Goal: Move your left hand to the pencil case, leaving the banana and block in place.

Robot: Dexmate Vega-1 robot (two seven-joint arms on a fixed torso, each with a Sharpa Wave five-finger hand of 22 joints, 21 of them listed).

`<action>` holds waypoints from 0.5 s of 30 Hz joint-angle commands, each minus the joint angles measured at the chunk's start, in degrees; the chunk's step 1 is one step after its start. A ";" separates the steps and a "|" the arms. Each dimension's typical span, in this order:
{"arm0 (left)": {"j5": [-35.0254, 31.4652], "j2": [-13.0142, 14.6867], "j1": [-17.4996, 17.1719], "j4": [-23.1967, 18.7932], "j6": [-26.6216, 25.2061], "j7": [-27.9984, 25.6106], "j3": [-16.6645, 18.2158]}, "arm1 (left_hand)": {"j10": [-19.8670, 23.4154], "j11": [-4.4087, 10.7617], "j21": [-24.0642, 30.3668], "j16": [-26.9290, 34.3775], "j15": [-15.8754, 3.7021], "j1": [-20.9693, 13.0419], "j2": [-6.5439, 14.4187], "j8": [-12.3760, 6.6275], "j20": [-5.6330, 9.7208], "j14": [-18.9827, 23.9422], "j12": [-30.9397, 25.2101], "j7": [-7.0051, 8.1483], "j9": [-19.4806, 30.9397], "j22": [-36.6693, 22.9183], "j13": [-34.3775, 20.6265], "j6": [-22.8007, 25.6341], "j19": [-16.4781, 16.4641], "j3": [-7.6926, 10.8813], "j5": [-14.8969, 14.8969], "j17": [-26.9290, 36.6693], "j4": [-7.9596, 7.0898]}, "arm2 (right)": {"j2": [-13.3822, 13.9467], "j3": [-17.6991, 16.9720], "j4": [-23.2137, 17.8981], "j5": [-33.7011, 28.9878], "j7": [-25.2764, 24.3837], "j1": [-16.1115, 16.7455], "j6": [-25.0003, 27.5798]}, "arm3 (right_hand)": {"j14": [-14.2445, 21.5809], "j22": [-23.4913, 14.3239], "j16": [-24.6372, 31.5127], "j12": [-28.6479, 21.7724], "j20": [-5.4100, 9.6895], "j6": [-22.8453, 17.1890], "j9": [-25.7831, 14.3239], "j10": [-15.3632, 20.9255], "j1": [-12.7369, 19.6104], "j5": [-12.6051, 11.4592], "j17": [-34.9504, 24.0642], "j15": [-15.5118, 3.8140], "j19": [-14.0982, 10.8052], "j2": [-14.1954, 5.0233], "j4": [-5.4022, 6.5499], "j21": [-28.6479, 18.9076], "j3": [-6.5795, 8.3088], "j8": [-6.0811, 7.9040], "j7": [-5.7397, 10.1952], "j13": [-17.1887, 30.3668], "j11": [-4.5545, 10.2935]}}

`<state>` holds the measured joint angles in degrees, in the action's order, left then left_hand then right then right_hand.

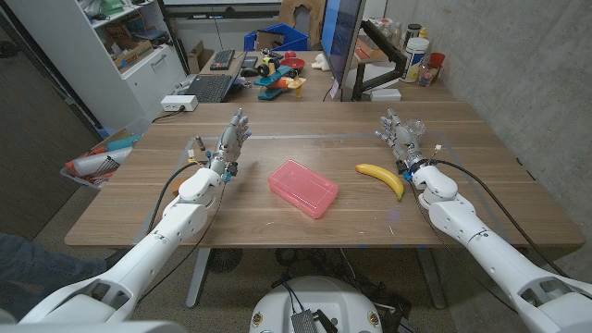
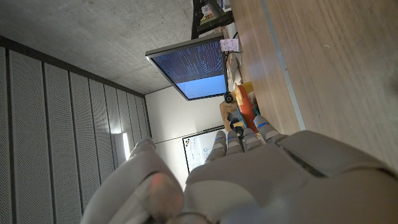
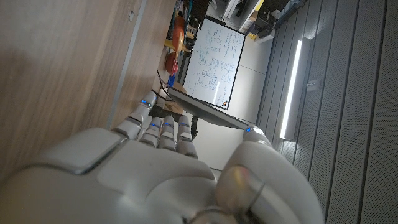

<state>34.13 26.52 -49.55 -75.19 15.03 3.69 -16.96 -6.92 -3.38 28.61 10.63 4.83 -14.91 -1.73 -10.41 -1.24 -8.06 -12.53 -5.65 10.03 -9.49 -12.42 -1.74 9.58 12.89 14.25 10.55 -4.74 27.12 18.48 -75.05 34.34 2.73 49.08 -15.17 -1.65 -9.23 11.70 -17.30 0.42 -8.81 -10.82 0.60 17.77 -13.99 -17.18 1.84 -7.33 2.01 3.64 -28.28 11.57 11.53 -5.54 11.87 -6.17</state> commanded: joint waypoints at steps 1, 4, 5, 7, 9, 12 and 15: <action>-9.26 -7.77 -2.08 -1.04 -4.66 5.97 10.09 | -0.52 0.07 0.14 0.41 -0.24 -0.76 0.16 -0.35 -0.22 -0.58 -0.40 -0.42 0.23 -0.23 -0.07 -0.01 4.22 0.43 0.30 0.27 -0.01 | -6.47 -7.94 -0.87 -7.05 3.47 1.97 3.81 | 0.04 -0.23 0.31 -0.09 -0.06 -0.40 -0.07 0.33 0.51 -0.25 -0.16 0.60 -0.50 -0.15 -0.04 -0.07 0.40 0.17 -0.05 0.10 -0.58; -11.29 -9.61 -2.21 -1.13 -5.42 7.33 12.15 | -0.50 0.04 0.04 0.42 -0.21 -0.80 0.21 -0.36 -0.30 -0.56 -0.38 -0.43 0.23 -0.23 -0.02 0.01 4.21 0.44 0.30 0.25 0.02 | -7.97 -9.72 -1.02 -8.62 4.44 2.27 4.59 | 0.07 -0.23 0.32 -0.04 -0.08 -0.42 -0.06 0.40 0.50 -0.25 -0.11 0.61 -0.56 -0.18 -0.05 0.00 0.39 0.17 -0.01 0.06 -0.48; -11.93 -10.12 -2.22 -1.15 -5.64 7.75 12.73 | -0.46 -0.04 0.00 0.42 -0.14 -0.82 0.23 -0.37 -0.30 -0.56 -0.38 -0.43 0.23 -0.23 0.00 0.01 4.20 0.44 0.30 0.24 0.03 | -8.40 -10.23 -1.05 -9.11 4.80 2.34 4.78 | 0.08 -0.23 0.32 -0.02 -0.10 -0.42 -0.06 0.43 0.49 -0.26 -0.08 0.54 -0.57 -0.20 -0.05 0.04 0.38 0.16 -0.03 0.04 -0.50; -13.07 -11.13 -2.22 -1.18 -6.03 8.51 13.77 | -0.46 -0.06 -0.04 0.42 -0.17 -0.83 0.26 -0.37 -0.33 -0.57 -0.37 -0.42 0.23 -0.23 0.02 0.03 4.21 0.45 0.30 0.23 0.05 | -9.21 -11.16 -1.06 -10.06 5.43 2.41 5.09 | 0.09 -0.24 0.32 0.04 -0.10 -0.44 -0.06 0.43 0.49 -0.26 -0.04 0.51 -0.62 -0.21 -0.06 0.09 0.38 0.16 0.02 0.01 -0.56; -14.11 -12.02 -2.20 -1.23 -6.36 9.15 14.67 | -0.47 0.00 -0.14 0.43 -0.16 -0.87 0.31 -0.39 -0.42 -0.56 -0.35 -0.42 0.23 -0.24 0.06 0.06 4.24 0.46 0.30 0.21 0.07 | -10.01 -12.05 -1.02 -10.78 6.06 2.45 5.31 | 0.12 -0.24 0.33 0.08 -0.14 -0.47 -0.06 0.47 0.49 -0.27 0.00 0.49 -0.64 -0.23 -0.07 0.16 0.37 0.16 0.03 -0.02 -0.64; -15.52 -13.12 -2.19 -1.40 -6.79 9.99 15.77 | -0.44 0.04 -0.24 0.43 -0.18 -0.92 0.37 -0.38 -0.47 -0.56 -0.34 -0.42 0.23 -0.24 0.10 0.05 4.25 0.47 0.30 0.19 0.10 | -11.01 -13.14 -0.86 -11.90 6.85 2.40 5.62 | 0.14 -0.24 0.33 0.12 -0.15 -0.47 -0.06 0.55 0.49 -0.28 0.06 0.55 -0.70 -0.26 -0.08 0.23 0.37 0.15 0.04 -0.05 -0.55; -16.67 -14.04 -2.24 -1.60 -7.19 10.60 16.75 | -0.47 0.11 -0.37 0.44 -0.25 -0.97 0.45 -0.39 -0.50 -0.54 -0.29 -0.41 0.23 -0.24 0.15 0.05 4.25 0.49 0.30 0.17 0.15 | -11.88 -14.06 -0.62 -12.79 7.61 2.32 5.92 | 0.14 -0.24 0.33 0.19 -0.12 -0.52 -0.05 0.62 0.47 -0.29 0.13 0.52 -0.75 -0.28 -0.09 0.33 0.35 0.15 0.03 -0.10 -0.60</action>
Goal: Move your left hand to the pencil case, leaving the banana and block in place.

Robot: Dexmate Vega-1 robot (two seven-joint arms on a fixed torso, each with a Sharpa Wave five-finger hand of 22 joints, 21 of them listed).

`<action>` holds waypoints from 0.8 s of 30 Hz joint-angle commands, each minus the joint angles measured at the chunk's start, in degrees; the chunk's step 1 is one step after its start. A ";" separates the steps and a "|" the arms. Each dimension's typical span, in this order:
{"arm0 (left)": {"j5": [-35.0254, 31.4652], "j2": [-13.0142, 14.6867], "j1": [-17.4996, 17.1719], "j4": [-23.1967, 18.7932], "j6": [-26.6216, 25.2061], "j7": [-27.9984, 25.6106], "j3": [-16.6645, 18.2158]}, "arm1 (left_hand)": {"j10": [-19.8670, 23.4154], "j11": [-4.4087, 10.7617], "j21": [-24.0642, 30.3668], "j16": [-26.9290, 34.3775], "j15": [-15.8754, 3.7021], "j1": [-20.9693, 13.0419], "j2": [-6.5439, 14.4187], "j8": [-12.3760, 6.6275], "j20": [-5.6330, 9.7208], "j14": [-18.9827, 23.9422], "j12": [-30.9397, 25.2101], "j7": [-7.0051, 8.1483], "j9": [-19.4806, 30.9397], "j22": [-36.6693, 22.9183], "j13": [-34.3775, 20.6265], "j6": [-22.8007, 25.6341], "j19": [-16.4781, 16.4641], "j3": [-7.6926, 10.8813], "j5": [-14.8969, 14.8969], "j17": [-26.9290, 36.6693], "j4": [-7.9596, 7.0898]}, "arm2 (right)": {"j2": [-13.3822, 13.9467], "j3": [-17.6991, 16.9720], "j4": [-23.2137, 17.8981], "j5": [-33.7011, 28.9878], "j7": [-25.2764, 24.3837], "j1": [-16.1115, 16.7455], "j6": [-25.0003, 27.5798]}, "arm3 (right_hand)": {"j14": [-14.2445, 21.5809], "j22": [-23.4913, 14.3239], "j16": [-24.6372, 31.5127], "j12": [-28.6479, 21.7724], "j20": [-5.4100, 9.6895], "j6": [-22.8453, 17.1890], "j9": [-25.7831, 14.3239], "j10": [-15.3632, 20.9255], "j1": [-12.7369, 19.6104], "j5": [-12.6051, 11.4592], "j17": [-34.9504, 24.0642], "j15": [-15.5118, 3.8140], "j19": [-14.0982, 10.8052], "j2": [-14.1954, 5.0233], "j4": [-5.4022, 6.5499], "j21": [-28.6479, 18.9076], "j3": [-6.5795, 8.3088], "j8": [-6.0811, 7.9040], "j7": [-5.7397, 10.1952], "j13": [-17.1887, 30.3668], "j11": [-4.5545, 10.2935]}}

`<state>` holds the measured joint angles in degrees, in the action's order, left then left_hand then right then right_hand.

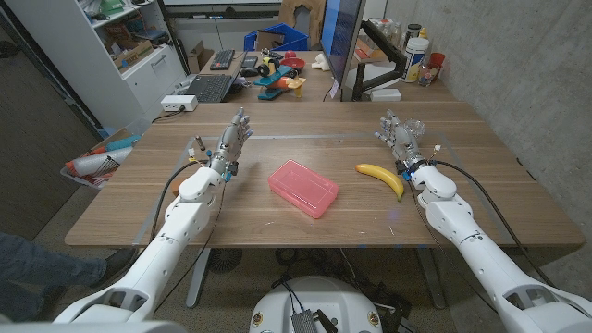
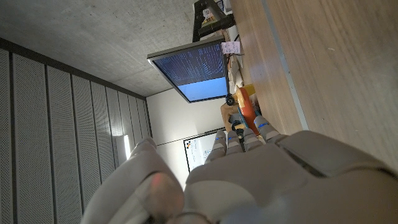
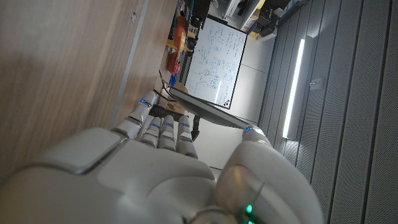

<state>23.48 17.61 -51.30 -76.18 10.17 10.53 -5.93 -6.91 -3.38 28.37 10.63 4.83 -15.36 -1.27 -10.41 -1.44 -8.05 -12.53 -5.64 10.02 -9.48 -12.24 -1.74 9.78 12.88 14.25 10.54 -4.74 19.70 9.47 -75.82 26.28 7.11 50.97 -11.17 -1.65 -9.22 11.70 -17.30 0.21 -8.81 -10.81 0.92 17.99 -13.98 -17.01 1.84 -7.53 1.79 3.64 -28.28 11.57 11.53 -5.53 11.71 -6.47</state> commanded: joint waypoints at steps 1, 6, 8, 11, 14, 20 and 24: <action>-6.35 -5.42 -0.53 -0.73 -2.46 3.88 6.03 | -0.45 0.10 -0.17 0.43 -0.21 -0.54 0.01 -0.39 -0.33 -0.55 -0.30 -0.43 0.24 -0.25 -0.01 0.07 4.07 0.50 0.30 0.17 0.16 | -4.72 -5.33 0.23 -4.97 3.51 0.41 1.98 | 0.14 -0.25 0.33 0.21 0.03 -0.53 -0.06 0.32 0.25 -0.30 -0.02 0.49 -0.57 -0.07 -0.10 0.36 0.35 0.15 0.07 0.05 -0.28; -7.73 -6.51 -0.84 -1.33 -2.92 4.57 7.34 | -0.44 0.13 -0.38 0.43 -0.26 -0.62 0.11 -0.40 -0.43 -0.56 -0.26 -0.41 0.24 -0.26 0.07 0.07 4.12 0.52 0.29 0.14 0.22 | -5.86 -6.49 0.55 -6.12 4.57 0.25 2.28 | 0.18 -0.25 0.35 0.29 -0.01 -0.53 -0.06 0.44 0.18 -0.30 0.07 0.47 -0.64 -0.10 -0.08 0.50 0.31 0.13 0.12 0.00 -0.31; -8.09 -6.91 -0.96 -1.52 -3.05 4.81 7.79 | -0.41 0.08 -0.44 0.45 -0.24 -0.64 0.14 -0.40 -0.50 -0.52 -0.25 -0.40 0.24 -0.26 0.09 0.09 4.10 0.52 0.29 0.13 0.24 | -6.22 -6.85 0.66 -6.54 4.93 0.18 2.33 | 0.18 -0.25 0.35 0.33 0.01 -0.57 -0.05 0.51 0.16 -0.30 0.12 0.54 -0.68 -0.11 -0.09 0.57 0.29 0.13 0.11 -0.03 -0.30; -8.60 -7.42 -1.18 -1.85 -3.07 5.12 8.35 | -0.40 -0.03 -0.57 0.45 -0.25 -0.70 0.21 -0.40 -0.51 -0.53 -0.23 -0.39 0.24 -0.27 0.14 0.09 4.07 0.53 0.28 0.11 0.29 | -6.71 -7.35 0.82 -7.07 5.44 0.11 2.32 | 0.18 -0.25 0.34 0.40 0.00 -0.55 -0.05 0.51 0.14 -0.31 0.16 0.54 -0.71 -0.14 -0.09 0.65 0.28 0.11 0.14 -0.06 -0.26; -9.05 -7.82 -1.45 -2.29 -3.15 5.33 8.83 | -0.37 0.08 -0.67 0.44 -0.28 -0.73 0.24 -0.40 -0.56 -0.54 -0.22 -0.38 0.24 -0.27 0.17 0.08 4.09 0.54 0.28 0.10 0.32 | -7.08 -7.77 0.79 -7.51 5.83 0.10 2.54 | 0.20 -0.26 0.35 0.46 -0.02 -0.57 -0.05 0.55 0.13 -0.31 0.22 0.54 -0.79 -0.17 -0.10 0.72 0.27 0.11 0.16 -0.09 -0.24; -9.64 -8.28 -1.86 -2.93 -3.71 5.66 9.71 | -0.40 0.17 -0.89 0.45 -0.35 -0.80 0.33 -0.40 -0.69 -0.53 -0.17 -0.35 0.24 -0.28 0.24 0.09 4.13 0.54 0.26 0.08 0.38 | -7.84 -8.47 0.83 -8.32 6.15 0.25 2.37 | 0.29 -0.26 0.37 0.60 -0.10 -0.67 -0.05 0.76 0.13 -0.33 0.39 0.53 -0.89 -0.27 -0.13 0.98 0.26 0.11 0.24 -0.17 -0.23; -10.01 -8.46 -2.13 -3.24 -3.81 5.88 10.10 | -0.35 0.00 -1.06 0.46 -0.35 -0.85 0.39 -0.41 -0.72 -0.50 -0.16 -0.37 0.24 -0.29 0.30 0.10 4.12 0.54 0.24 0.07 0.43 | -8.20 -8.81 0.60 -8.88 5.98 0.49 2.20 | 0.41 -0.27 0.41 0.67 -0.11 -0.73 -0.05 0.89 0.12 -0.34 0.48 0.48 -1.00 -0.33 -0.15 1.10 0.25 0.11 0.31 -0.21 -0.16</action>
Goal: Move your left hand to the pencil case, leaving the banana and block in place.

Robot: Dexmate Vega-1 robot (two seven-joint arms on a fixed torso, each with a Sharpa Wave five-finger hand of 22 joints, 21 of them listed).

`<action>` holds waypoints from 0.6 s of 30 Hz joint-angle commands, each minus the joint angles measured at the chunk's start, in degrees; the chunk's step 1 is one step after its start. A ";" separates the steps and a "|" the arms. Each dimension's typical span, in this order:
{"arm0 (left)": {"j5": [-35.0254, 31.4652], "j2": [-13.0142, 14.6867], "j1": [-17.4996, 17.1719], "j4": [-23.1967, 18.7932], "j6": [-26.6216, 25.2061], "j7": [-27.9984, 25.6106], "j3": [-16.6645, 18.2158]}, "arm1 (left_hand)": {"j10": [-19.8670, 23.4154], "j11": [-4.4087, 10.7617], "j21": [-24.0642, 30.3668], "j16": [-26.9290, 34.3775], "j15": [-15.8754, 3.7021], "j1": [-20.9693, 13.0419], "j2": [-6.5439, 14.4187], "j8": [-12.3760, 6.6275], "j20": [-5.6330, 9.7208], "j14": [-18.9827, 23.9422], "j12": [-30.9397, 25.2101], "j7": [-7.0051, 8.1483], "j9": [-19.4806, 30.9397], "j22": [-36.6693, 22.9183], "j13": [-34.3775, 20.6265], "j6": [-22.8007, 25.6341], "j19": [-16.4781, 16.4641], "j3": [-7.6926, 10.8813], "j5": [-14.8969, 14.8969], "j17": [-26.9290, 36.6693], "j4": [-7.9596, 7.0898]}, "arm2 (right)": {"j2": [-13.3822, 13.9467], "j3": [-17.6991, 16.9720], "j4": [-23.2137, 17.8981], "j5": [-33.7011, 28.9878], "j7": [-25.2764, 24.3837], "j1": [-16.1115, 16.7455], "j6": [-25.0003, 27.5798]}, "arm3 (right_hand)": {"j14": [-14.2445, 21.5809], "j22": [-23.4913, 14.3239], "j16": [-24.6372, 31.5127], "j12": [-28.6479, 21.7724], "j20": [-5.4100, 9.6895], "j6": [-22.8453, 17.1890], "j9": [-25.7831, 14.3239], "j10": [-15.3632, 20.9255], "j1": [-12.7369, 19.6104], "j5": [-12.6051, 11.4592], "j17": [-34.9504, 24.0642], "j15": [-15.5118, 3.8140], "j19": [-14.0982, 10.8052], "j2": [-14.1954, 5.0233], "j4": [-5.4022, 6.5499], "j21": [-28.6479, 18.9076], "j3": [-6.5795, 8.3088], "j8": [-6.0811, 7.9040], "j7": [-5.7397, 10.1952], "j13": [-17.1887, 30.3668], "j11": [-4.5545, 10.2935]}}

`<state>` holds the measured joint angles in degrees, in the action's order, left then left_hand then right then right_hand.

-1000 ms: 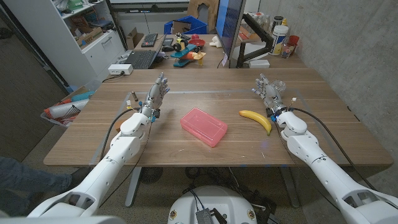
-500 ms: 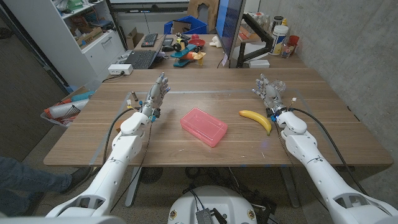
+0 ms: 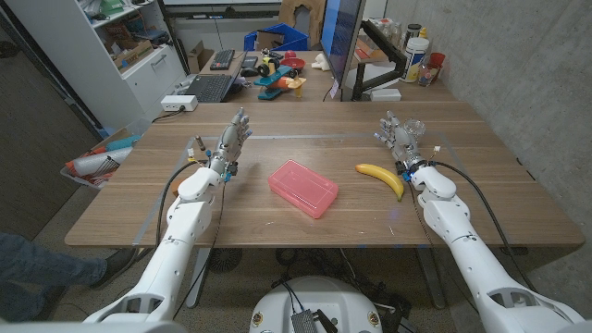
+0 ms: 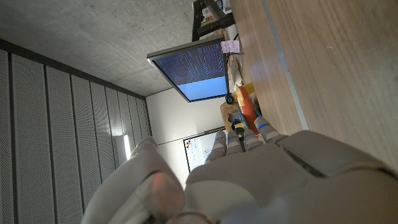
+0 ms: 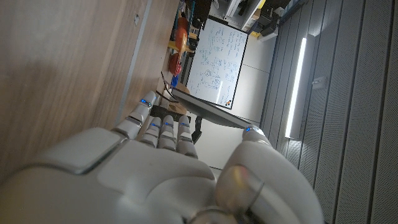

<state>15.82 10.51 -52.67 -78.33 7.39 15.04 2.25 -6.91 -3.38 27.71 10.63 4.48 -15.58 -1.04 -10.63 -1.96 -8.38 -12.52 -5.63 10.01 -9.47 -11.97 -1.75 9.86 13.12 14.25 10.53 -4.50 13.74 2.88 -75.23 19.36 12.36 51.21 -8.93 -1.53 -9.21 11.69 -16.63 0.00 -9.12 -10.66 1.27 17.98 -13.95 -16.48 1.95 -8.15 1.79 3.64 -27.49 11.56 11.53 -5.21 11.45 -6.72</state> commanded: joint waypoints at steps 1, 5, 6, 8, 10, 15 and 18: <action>-2.45 -1.39 -0.81 -1.18 -1.04 1.44 2.00 | -0.36 0.01 -0.44 0.47 0.00 -0.65 0.18 -0.17 -0.22 -0.17 -0.15 -0.36 0.25 -0.30 0.05 0.08 4.04 0.31 0.23 0.07 0.21 | -2.30 -2.29 0.00 -2.06 0.78 0.28 -0.06 | 0.29 -0.28 0.41 0.03 0.09 -0.41 -0.20 0.56 0.13 -0.37 -0.02 0.41 -0.40 -0.34 -0.16 0.36 0.25 0.10 0.09 0.04 0.08; -2.75 -1.49 -0.91 -1.47 -1.15 1.61 2.25 | -0.39 0.16 -0.56 0.49 0.03 -0.68 0.23 -0.19 -0.20 -0.13 -0.11 -0.34 0.25 -0.30 0.09 0.13 3.99 0.31 0.21 0.06 0.25 | -2.57 -2.59 -0.16 -2.25 0.82 0.39 0.01 | 0.38 -0.28 0.44 0.08 0.11 -0.48 -0.19 0.70 0.09 -0.38 0.05 0.40 -0.48 -0.39 -0.15 0.47 0.23 0.11 0.10 0.01 -0.01; -2.76 -1.48 -0.98 -1.68 -1.24 1.69 2.35 | -0.38 0.14 -0.61 0.48 0.00 -0.69 0.24 -0.18 -0.21 -0.14 -0.11 -0.35 0.25 -0.31 0.10 0.10 3.98 0.30 0.21 0.06 0.27 | -2.64 -2.68 -0.25 -2.28 0.79 0.46 0.03 | 0.43 -0.28 0.46 0.11 0.10 -0.48 -0.19 0.69 0.08 -0.38 0.07 0.40 -0.49 -0.41 -0.15 0.51 0.23 0.10 0.11 0.00 0.01; -2.89 -1.52 -1.01 -1.80 -1.29 1.74 2.45 | -0.34 0.10 -0.66 0.47 0.02 -0.71 0.26 -0.19 -0.21 -0.18 -0.11 -0.34 0.25 -0.31 0.12 0.12 3.96 0.30 0.20 0.05 0.29 | -2.72 -2.79 -0.27 -2.36 0.85 0.49 0.07 | 0.47 -0.28 0.47 0.14 0.07 -0.50 -0.19 0.75 0.08 -0.39 0.10 0.39 -0.52 -0.45 -0.15 0.56 0.24 0.11 0.13 -0.01 -0.01; -3.03 -1.44 -1.13 -2.18 -1.45 1.82 2.56 | -0.31 0.12 -0.73 0.48 0.03 -0.73 0.28 -0.19 -0.25 -0.14 -0.11 -0.34 0.25 -0.31 0.13 0.12 3.97 0.30 0.19 0.05 0.31 | -2.83 -2.92 -0.24 -2.39 0.87 0.56 0.12 | 0.47 -0.28 0.47 0.18 0.10 -0.49 -0.19 0.78 0.07 -0.39 0.14 0.35 -0.55 -0.47 -0.16 0.62 0.23 0.09 0.11 -0.02 0.03; -3.39 -1.42 -1.34 -2.76 -1.46 1.82 2.77 | -0.28 0.11 -0.97 0.47 0.01 -0.78 0.35 -0.18 -0.30 -0.16 -0.09 -0.26 0.26 -0.32 0.19 0.12 4.00 0.29 0.15 0.04 0.38 | -3.06 -3.18 -0.11 -2.39 1.07 0.68 0.14 | 0.52 -0.28 0.49 0.24 0.11 -0.54 -0.19 0.92 0.05 -0.39 0.22 0.39 -0.64 -0.54 -0.17 0.75 0.22 0.09 0.14 -0.05 -0.03; -3.62 -1.38 -1.53 -3.25 -1.53 1.79 2.84 | -0.20 0.01 -1.06 0.49 0.05 -0.80 0.37 -0.19 -0.36 -0.13 -0.11 -0.22 0.26 -0.32 0.21 0.13 4.02 0.28 0.14 0.03 0.40 | -3.05 -3.32 -0.09 -2.48 1.14 0.71 0.21 | 0.60 -0.28 0.51 0.29 0.07 -0.57 -0.19 0.98 0.04 -0.40 0.27 0.37 -0.67 -0.57 -0.17 0.83 0.22 0.09 0.10 -0.07 -0.01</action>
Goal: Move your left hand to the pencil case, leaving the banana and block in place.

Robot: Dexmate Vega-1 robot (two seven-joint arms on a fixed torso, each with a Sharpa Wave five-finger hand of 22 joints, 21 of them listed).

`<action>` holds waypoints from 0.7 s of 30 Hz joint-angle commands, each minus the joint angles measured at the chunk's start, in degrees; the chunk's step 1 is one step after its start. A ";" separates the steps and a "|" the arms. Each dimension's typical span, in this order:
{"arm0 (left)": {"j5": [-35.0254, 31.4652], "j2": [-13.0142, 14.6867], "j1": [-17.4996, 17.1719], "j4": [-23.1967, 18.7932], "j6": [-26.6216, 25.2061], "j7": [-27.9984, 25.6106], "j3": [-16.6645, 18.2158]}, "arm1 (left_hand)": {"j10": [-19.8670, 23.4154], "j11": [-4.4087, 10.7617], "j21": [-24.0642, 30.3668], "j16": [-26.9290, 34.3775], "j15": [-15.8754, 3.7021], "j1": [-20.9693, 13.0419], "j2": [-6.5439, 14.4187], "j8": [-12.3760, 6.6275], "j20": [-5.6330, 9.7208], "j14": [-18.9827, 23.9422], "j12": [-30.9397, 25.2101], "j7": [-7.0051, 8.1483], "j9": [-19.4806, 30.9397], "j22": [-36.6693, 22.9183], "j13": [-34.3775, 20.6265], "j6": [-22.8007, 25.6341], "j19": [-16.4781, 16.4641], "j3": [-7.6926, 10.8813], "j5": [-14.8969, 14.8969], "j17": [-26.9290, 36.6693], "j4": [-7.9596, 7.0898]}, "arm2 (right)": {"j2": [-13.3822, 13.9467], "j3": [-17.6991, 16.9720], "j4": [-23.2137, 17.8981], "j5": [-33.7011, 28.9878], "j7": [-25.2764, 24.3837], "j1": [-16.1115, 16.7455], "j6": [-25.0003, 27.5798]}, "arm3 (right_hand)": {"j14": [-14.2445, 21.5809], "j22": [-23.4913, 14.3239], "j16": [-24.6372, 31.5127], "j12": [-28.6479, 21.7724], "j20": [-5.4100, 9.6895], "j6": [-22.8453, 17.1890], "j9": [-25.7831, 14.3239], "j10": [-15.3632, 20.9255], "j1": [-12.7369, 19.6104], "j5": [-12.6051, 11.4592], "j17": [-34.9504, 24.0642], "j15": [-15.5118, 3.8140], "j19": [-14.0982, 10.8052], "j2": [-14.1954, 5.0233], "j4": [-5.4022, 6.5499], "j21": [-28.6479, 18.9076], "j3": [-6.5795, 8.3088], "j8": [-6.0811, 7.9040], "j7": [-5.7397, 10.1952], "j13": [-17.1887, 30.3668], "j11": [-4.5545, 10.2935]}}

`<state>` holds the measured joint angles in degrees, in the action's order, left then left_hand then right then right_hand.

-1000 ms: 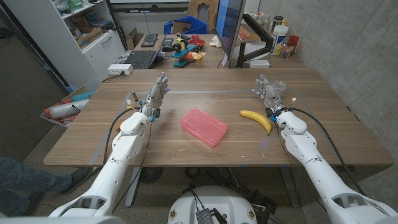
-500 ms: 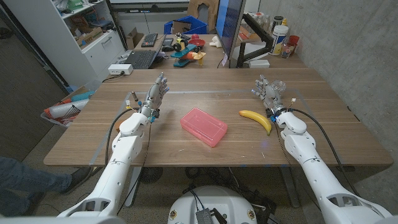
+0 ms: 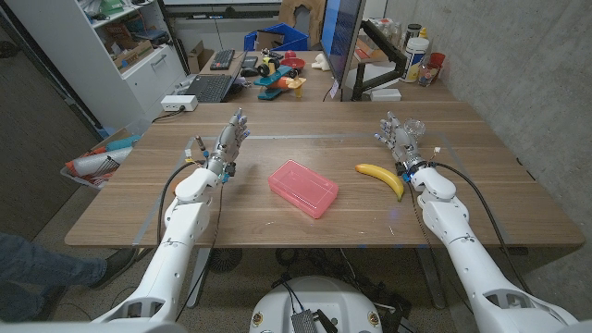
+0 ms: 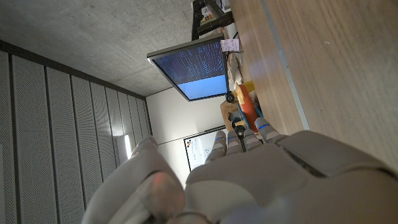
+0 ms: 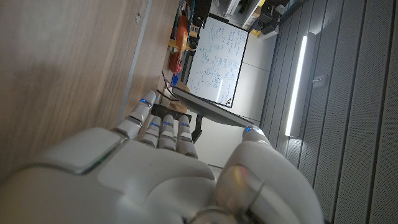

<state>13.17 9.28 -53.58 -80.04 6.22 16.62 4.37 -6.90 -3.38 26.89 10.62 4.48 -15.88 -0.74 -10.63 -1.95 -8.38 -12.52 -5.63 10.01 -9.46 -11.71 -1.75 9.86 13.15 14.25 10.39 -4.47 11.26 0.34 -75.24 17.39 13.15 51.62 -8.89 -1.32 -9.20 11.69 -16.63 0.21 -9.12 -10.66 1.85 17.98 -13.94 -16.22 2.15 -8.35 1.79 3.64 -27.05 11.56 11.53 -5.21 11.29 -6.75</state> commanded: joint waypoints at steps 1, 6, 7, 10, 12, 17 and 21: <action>-1.06 -0.14 -0.66 -1.64 -0.34 0.18 0.72 | -0.18 -0.02 -0.26 0.50 0.03 -0.51 0.07 -0.18 -0.34 -0.12 -0.11 -0.23 0.26 -0.33 -0.05 0.12 3.99 0.25 0.14 0.17 0.38 | -0.60 -0.85 -0.02 -0.45 0.45 0.28 0.16 | 0.38 -0.29 0.50 0.32 -0.14 -0.56 -0.18 0.41 0.03 -0.41 0.03 0.14 -0.49 -0.58 -0.17 0.44 0.21 0.08 0.14 0.08 -0.01; -1.33 -0.10 -1.07 -2.50 -0.52 0.14 0.76 | -0.18 -0.10 -0.46 0.47 0.11 -0.56 0.11 -0.17 -0.49 -0.17 -0.09 -0.20 0.26 -0.33 -0.01 0.08 4.07 0.24 0.12 0.16 0.43 | -0.62 -1.04 0.18 -0.48 0.73 0.20 0.05 | 0.42 -0.29 0.52 0.42 -0.16 -0.60 -0.18 0.45 0.00 -0.40 0.10 0.11 -0.63 -0.63 -0.17 0.54 0.19 0.08 0.15 0.06 0.08; -1.38 -0.08 -1.15 -2.63 -0.48 0.19 0.75 | -0.16 -0.10 -0.48 0.47 0.12 -0.56 0.12 -0.16 -0.50 -0.18 -0.09 -0.20 0.26 -0.33 0.00 0.07 4.08 0.24 0.11 0.16 0.44 | -0.63 -1.07 0.23 -0.49 0.76 0.17 0.04 | 0.43 -0.29 0.52 0.42 -0.16 -0.62 -0.18 0.50 -0.01 -0.40 0.12 0.13 -0.64 -0.63 -0.18 0.57 0.18 0.08 0.12 0.06 0.12; -1.46 -0.08 -1.41 -3.15 -0.48 0.22 0.76 | -0.18 -0.16 -0.57 0.46 0.14 -0.60 0.15 -0.14 -0.52 -0.20 -0.07 -0.18 0.27 -0.34 0.01 0.01 4.07 0.24 0.10 0.16 0.47 | -0.73 -1.19 0.56 -0.42 0.92 0.06 -0.08 | 0.49 -0.30 0.53 0.46 -0.16 -0.63 -0.18 0.57 -0.01 -0.40 0.17 0.06 -0.68 -0.63 -0.20 0.64 0.17 0.08 0.14 0.04 0.13; -1.65 -0.04 -1.53 -3.37 -0.24 0.22 0.74 | -0.14 -0.11 -0.63 0.46 0.14 -0.62 0.16 -0.14 -0.53 -0.21 -0.07 -0.18 0.27 -0.34 0.03 0.01 4.06 0.24 0.09 0.15 0.50 | -0.72 -1.23 0.70 -0.44 1.04 -0.02 -0.09 | 0.49 -0.30 0.53 0.49 -0.16 -0.63 -0.18 0.58 -0.02 -0.40 0.20 0.04 -0.69 -0.63 -0.20 0.69 0.15 0.07 0.14 0.04 0.15; -1.78 -0.02 -1.90 -4.24 -0.14 0.22 0.77 | -0.16 -0.08 -0.80 0.45 0.15 -0.67 0.19 -0.14 -0.70 -0.21 -0.05 -0.13 0.27 -0.34 0.05 -0.01 4.14 0.24 0.07 0.15 0.55 | -0.81 -1.36 1.01 -0.41 1.25 -0.18 -0.27 | 0.54 -0.30 0.53 0.57 -0.16 -0.64 -0.18 0.70 -0.05 -0.40 0.30 0.03 -0.75 -0.63 -0.23 0.86 0.11 0.05 0.17 0.01 0.16; -1.80 0.07 -2.18 -4.73 -0.04 0.25 0.92 | -0.19 -0.11 -0.96 0.47 0.17 -0.73 0.22 -0.15 -0.86 -0.17 -0.02 -0.12 0.27 -0.35 0.08 -0.01 4.15 0.23 0.04 0.14 0.62 | -0.87 -1.45 1.17 -0.42 1.32 -0.26 -0.31 | 0.58 -0.30 0.54 0.64 -0.17 -0.70 -0.18 0.77 -0.08 -0.40 0.36 0.04 -0.79 -0.64 -0.24 0.97 0.08 0.06 0.22 0.00 0.19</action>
<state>11.75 9.19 -55.02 -83.26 5.89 16.79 5.04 -6.90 -3.38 26.05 10.84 4.48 -16.11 -0.51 -10.63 -2.60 -8.38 -12.52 -5.62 10.01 -9.76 -11.44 -1.75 9.85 13.34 14.25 10.40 -4.27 10.60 -0.78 -74.73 16.97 14.09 51.70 -8.84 -1.32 -9.20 11.69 -15.96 0.00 -9.43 -10.67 2.16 17.98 -13.94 -15.71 2.15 -8.55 1.79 3.64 -26.26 11.56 11.53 -4.90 11.18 -6.46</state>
